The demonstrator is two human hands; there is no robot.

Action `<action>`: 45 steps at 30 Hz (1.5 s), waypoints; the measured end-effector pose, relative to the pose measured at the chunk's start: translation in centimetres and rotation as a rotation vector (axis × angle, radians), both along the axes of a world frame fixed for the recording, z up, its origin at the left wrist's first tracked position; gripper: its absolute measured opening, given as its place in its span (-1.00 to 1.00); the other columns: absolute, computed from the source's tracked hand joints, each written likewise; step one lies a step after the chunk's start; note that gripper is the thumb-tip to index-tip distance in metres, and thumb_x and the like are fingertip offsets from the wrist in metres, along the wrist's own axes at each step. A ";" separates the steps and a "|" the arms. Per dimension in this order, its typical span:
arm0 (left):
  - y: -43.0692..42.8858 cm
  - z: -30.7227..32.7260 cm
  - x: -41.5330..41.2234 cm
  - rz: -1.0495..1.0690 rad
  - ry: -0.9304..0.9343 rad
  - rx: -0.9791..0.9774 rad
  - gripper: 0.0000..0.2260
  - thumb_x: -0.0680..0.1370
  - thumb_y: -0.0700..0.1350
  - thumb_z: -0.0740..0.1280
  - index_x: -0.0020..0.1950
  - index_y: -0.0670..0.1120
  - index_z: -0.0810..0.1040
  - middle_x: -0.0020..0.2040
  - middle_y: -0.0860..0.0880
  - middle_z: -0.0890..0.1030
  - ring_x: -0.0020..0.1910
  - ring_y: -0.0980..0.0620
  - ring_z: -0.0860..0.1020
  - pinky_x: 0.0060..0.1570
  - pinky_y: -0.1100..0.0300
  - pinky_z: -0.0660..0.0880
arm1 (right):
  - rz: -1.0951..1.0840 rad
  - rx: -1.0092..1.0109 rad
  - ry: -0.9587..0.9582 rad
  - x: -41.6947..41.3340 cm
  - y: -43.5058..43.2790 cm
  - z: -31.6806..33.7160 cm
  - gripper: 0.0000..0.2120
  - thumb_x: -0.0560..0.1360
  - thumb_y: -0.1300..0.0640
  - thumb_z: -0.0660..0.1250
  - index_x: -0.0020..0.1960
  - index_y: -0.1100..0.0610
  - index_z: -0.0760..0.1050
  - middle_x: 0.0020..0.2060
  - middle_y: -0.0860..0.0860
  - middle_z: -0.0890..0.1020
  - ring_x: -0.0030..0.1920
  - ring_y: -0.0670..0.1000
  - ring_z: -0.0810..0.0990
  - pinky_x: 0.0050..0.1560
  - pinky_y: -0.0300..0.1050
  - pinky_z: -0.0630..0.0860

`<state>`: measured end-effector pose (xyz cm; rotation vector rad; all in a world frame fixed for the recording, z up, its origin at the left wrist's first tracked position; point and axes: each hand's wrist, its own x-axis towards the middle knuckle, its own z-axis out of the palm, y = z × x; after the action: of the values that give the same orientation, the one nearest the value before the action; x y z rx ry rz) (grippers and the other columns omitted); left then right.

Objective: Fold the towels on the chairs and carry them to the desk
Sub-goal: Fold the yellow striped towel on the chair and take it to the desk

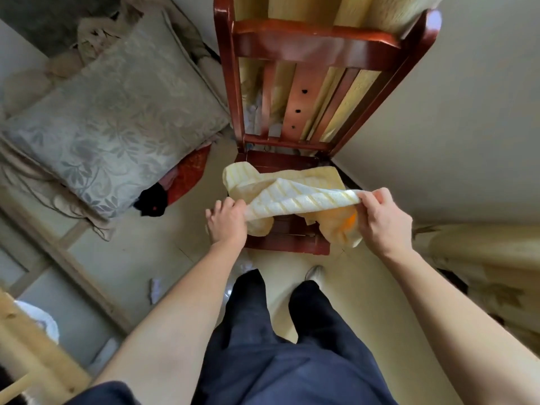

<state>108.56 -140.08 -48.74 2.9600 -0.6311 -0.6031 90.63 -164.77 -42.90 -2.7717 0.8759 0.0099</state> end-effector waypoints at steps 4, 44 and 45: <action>1.8 0.9 0.7 0.092 0.014 -0.060 -0.73 0.52 -0.33 0.25 0.15 -0.08 0.56 0.10 -0.13 0.50 -0.02 -0.23 0.52 -0.19 0.03 0.35 | -0.274 0.098 0.173 0.9 -0.3 -0.4 -0.72 0.64 0.01 0.18 0.31 0.02 0.45 0.02 0.09 0.50 -0.17 0.21 0.56 -0.22 -0.06 0.34; -5.3 14.7 1.1 1.187 0.582 -1.221 -0.57 0.43 -0.38 0.47 0.27 -0.18 0.51 0.12 -0.18 0.60 -0.20 -0.04 0.57 -0.30 0.21 0.47 | 0.157 0.207 0.173 3.8 0.7 8.7 -0.72 0.61 -0.20 0.17 0.08 -0.07 0.56 -0.06 -0.04 0.48 -0.03 0.06 0.59 -0.07 -0.05 0.53; -5.1 15.1 1.4 1.248 0.545 -1.223 -0.49 0.42 -0.40 0.47 0.33 -0.17 0.46 0.11 -0.17 0.58 -0.23 -0.02 0.55 -0.33 0.22 0.45 | 0.097 0.237 0.181 3.5 -0.2 8.7 -0.75 0.60 -0.17 0.21 0.11 -0.10 0.57 -0.03 -0.04 0.50 0.02 0.05 0.58 -0.04 -0.06 0.51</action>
<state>109.97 -145.21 -33.64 1.4248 0.6665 -0.4993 94.08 -165.00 -34.25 -2.6155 0.7266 0.3627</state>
